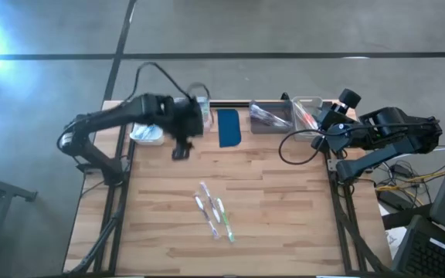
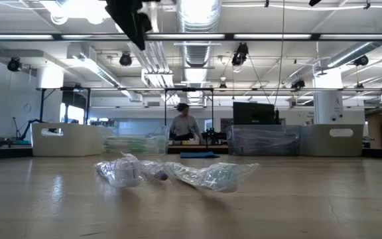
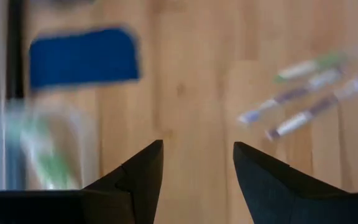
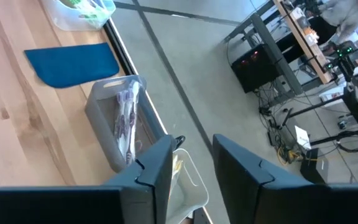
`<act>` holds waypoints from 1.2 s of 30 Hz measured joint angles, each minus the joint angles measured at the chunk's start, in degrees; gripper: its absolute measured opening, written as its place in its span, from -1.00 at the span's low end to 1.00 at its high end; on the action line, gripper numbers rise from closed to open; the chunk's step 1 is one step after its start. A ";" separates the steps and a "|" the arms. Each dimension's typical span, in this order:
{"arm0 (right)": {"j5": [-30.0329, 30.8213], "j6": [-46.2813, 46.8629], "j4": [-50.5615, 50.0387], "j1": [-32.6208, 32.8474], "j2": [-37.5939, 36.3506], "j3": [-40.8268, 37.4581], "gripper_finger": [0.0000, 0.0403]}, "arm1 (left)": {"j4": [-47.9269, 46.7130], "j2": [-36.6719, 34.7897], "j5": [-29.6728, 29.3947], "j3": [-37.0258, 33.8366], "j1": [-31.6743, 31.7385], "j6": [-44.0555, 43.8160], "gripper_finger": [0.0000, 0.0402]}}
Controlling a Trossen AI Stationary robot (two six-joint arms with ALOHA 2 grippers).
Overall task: Pick & Place Toothbrushes
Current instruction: Put the purple toothbrush into the black bin
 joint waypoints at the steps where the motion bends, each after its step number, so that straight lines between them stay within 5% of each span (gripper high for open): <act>1: 0.00 0.01 0.01 0.00 0.00 0.01 -0.46 | 0.69 0.00 0.00 -0.36 -2.21 3.45 -0.01; 5: 0.00 0.01 0.07 0.00 0.00 0.02 -0.51 | 3.00 0.10 -0.31 -2.40 -9.94 13.09 -0.01; 14: 0.00 -0.01 0.15 0.00 0.02 0.02 -0.56 | 13.73 0.36 -2.30 -9.28 -18.85 13.82 -0.01; 36: 0.39 0.95 0.26 0.00 0.07 0.00 -0.54 | 32.12 0.42 3.02 -28.84 -20.69 19.48 -0.01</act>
